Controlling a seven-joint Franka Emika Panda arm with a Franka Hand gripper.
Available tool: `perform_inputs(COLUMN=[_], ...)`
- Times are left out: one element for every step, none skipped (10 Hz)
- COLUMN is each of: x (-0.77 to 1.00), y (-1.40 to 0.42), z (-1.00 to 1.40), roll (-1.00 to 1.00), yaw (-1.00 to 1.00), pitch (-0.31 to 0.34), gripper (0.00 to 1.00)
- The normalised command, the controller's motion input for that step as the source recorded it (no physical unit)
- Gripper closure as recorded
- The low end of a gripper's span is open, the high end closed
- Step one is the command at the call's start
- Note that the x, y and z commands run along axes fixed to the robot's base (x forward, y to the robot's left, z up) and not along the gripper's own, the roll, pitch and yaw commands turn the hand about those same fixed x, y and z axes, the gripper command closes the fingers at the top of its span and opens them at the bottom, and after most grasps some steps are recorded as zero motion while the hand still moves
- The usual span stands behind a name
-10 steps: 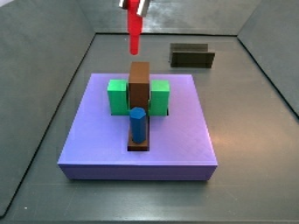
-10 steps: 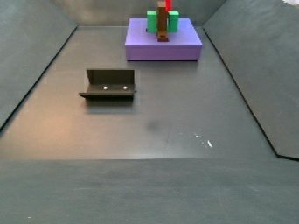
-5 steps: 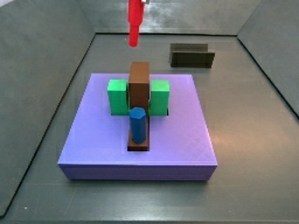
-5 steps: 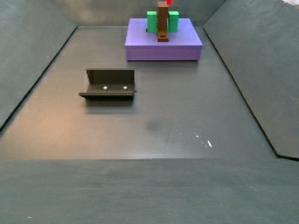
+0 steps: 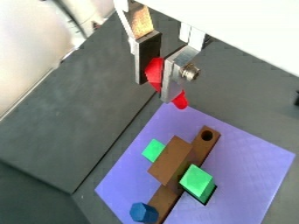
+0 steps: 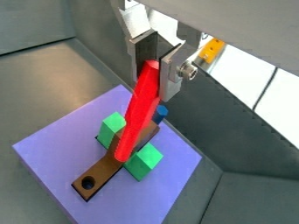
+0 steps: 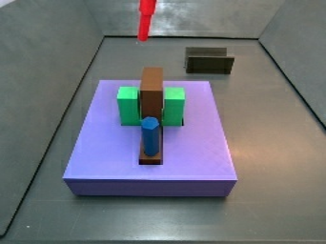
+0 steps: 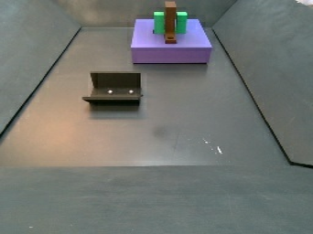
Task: Pick up the red object. Move up. Place the red object on the fixture. Regrasp the red object. Move to above the board. Insert the red object.
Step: Insert the red object.
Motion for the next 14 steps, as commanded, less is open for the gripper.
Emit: perform_inputs(x=[0.02,0.05,0.09,0.07,0.07,0.14,0.38,0.23,0.24,0.17,0.07,0.09,0.07,0.02], y=[-0.04,-0.06,-0.06,0.00,0.00,0.00,0.32,0.44,0.61,0.49,0.39,0.28,0.27,0.23], z=[0.00,-0.03,-0.27,-0.37,-0.45,-0.63,-0.79,-0.37,-0.09,0.00,0.03,0.06,0.05,0.02], roll=[-0.47,-0.42,-0.31,-0.31,-0.28,-0.17,-0.19,-0.40,-0.50,-0.50,-0.50,-0.50,-0.50,-0.50], yaw=[0.62,0.64,0.72,0.75,0.79,0.89,0.44,0.27,0.01,-0.05,-0.11,-0.20,-0.21,-0.18], pitch=[0.000,0.000,-0.080,-0.076,-0.050,-0.106,-0.023,-0.051,-0.179,-0.304,-0.371,-0.466,-0.484,-0.469], gripper=[1.00,1.00,1.00,1.00,1.00,1.00,1.00,1.00,1.00,1.00,1.00,1.00,1.00,1.00])
